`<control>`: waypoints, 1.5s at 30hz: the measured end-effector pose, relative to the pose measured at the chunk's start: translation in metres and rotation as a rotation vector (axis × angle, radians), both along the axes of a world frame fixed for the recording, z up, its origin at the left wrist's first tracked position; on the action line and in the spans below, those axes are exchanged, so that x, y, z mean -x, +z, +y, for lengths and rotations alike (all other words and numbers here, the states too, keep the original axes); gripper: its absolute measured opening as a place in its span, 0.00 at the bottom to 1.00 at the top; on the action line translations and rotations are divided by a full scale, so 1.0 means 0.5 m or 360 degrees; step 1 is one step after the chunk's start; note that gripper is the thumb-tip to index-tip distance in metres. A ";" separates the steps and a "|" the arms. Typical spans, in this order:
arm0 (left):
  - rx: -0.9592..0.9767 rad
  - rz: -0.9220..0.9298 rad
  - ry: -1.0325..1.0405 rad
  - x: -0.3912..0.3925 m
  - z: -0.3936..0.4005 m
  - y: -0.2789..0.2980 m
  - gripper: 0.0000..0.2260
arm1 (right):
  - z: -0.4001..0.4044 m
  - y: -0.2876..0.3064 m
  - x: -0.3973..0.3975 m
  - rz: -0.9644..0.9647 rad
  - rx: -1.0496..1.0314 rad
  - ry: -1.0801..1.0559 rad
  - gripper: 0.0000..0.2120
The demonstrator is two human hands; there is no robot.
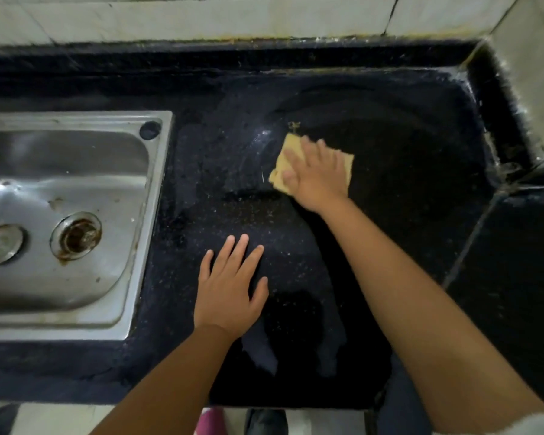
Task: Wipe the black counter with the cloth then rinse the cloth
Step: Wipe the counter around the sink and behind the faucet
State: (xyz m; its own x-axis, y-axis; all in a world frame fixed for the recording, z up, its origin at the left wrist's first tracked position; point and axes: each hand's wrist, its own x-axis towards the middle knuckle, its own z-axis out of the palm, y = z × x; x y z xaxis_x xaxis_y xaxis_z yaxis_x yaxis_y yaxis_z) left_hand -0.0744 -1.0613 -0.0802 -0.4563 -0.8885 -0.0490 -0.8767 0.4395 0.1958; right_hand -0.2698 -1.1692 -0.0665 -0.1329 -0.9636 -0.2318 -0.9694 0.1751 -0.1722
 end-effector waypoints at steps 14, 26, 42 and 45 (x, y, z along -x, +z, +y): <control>0.0060 -0.0094 -0.0758 -0.009 -0.135 0.009 0.25 | 0.176 0.018 0.320 0.0083 -0.0119 -0.0547 0.24; -0.0033 0.0055 -0.0758 -0.012 -0.135 -0.007 0.24 | -0.070 0.013 0.227 0.0094 -0.0048 -0.0815 0.25; 0.0068 -0.0038 -0.0732 -0.010 -0.135 -0.006 0.21 | 0.163 0.029 0.298 0.0031 -0.0106 -0.0636 0.23; 0.0026 -0.0048 -0.0746 -0.012 -0.138 -0.006 0.23 | 0.119 0.023 0.332 0.0029 -0.0030 -0.0819 0.23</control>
State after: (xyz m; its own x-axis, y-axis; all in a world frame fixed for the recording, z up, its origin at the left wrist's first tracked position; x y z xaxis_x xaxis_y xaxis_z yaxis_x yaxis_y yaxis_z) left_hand -0.0685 -1.1301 -0.0830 -0.8073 -0.5876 -0.0559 -0.5879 0.7923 0.1631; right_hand -0.4359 -1.1098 -0.0552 -0.5928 -0.7681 -0.2419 -0.7598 0.6331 -0.1483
